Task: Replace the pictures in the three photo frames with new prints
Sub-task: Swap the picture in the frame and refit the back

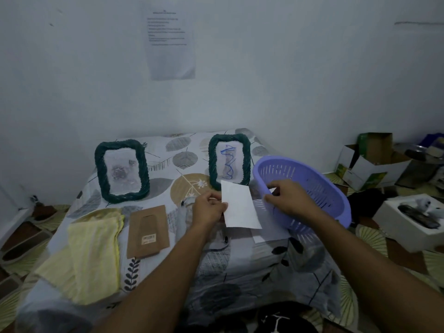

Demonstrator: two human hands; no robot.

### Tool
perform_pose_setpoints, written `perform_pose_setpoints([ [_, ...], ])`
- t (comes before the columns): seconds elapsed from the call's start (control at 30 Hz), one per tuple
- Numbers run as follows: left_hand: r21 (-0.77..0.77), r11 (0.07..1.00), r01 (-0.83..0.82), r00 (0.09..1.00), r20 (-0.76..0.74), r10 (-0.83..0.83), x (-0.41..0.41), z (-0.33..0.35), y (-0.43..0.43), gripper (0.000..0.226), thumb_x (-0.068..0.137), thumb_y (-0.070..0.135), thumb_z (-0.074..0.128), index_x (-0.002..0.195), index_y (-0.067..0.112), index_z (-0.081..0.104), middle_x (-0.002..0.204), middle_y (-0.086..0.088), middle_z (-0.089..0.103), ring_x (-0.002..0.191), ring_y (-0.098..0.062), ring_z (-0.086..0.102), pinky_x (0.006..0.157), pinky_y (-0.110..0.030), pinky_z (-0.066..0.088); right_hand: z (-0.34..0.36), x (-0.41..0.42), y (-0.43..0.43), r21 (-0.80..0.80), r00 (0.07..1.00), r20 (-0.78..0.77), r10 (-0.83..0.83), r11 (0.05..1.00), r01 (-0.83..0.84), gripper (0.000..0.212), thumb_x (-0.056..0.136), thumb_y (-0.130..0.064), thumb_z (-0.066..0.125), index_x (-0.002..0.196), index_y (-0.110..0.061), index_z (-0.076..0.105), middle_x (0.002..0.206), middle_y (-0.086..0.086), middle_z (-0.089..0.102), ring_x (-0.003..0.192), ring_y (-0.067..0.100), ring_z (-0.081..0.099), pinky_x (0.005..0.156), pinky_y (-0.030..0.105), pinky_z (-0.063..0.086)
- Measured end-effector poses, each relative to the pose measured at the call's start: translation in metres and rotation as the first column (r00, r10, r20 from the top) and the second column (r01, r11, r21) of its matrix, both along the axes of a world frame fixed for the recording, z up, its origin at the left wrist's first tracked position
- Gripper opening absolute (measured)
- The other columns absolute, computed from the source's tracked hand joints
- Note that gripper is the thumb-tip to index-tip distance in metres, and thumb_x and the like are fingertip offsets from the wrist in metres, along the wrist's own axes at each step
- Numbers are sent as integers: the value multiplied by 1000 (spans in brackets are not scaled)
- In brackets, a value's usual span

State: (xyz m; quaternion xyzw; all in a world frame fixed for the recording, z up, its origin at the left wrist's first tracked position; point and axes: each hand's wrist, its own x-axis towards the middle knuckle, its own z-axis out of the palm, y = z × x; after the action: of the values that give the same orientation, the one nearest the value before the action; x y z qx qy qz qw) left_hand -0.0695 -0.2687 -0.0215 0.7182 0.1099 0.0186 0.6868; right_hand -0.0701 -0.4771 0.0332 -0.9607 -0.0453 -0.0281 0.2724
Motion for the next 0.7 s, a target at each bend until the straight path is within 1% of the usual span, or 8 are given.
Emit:
perform_pose_setpoints([
  [0.07, -7, 1000, 13, 999, -30, -14, 3, 2, -14, 14, 81, -10, 63, 88, 2, 60, 73, -12, 65, 59, -20, 61, 47, -26, 50, 7, 2, -7, 76, 999, 46, -23, 997, 19, 32, 88, -30, 64, 117, -15, 67, 100, 8, 73, 85, 19, 64, 74, 26, 43],
  [0.17, 35, 998, 50, 995, -88, -47, 7, 1, -36, 18, 81, -9, 66, 80, 6, 57, 73, -12, 66, 55, -18, 61, 39, -23, 48, 13, 3, -16, 123, 998, 51, -38, 992, 31, 31, 88, -28, 64, 117, -17, 68, 103, 6, 73, 83, 15, 61, 74, 25, 41],
  [0.23, 53, 996, 76, 990, -125, -69, 7, -2, -51, 19, 80, -9, 67, 81, 6, 56, 77, -14, 67, 59, -22, 64, 46, -32, 55, 14, 4, -18, 122, 998, 47, -30, 992, 24, 33, 88, -28, 64, 119, -17, 67, 105, 6, 72, 83, 14, 60, 75, 25, 42],
  [0.33, 45, 996, 82, 984, -162, -74, 6, -8, -67, 24, 78, -11, 68, 79, 8, 54, 81, -17, 65, 66, -27, 65, 54, -42, 59, 13, 3, -16, 131, 998, 62, -19, 991, 11, 32, 89, -29, 64, 117, -16, 68, 104, 6, 72, 82, 14, 60, 76, 26, 41],
  [0.43, 79, 994, 81, 985, -156, -68, 5, -10, -73, 25, 77, -9, 71, 78, 9, 54, 85, -19, 65, 63, -25, 65, 43, -32, 53, 9, -1, -13, 155, 998, 67, -9, 988, -2, 30, 90, -29, 64, 116, -15, 68, 100, 8, 73, 73, 12, 59, 74, 27, 42],
  [0.5, 109, 991, 76, 987, -149, -59, 6, -11, -74, 23, 77, -7, 72, 79, 9, 54, 84, -18, 65, 60, -24, 64, 39, -28, 50, 5, -2, -10, 166, 998, 61, 0, 986, -10, 31, 90, -29, 64, 117, -15, 67, 98, 8, 73, 70, 7, 59, 72, 26, 43],
  [0.6, 175, 981, 85, 986, -154, -58, 5, -11, -74, 20, 77, -2, 73, 82, 7, 56, 87, -19, 66, 64, -29, 68, 47, -34, 56, -1, -2, -6, 153, 999, 33, 4, 988, -9, 34, 89, -32, 65, 119, -18, 66, 101, 7, 73, 79, 15, 64, 76, 31, 50],
  [0.7, 243, 966, 86, 992, -116, -60, 4, -13, -70, 16, 78, 5, 74, 83, 4, 58, 84, -21, 67, 53, -26, 66, 46, -33, 55, -8, -1, -2, 134, 1000, 10, -5, 991, 3, 36, 87, -36, 66, 120, -20, 65, 103, 6, 72, 88, 20, 65, 82, 36, 53],
])
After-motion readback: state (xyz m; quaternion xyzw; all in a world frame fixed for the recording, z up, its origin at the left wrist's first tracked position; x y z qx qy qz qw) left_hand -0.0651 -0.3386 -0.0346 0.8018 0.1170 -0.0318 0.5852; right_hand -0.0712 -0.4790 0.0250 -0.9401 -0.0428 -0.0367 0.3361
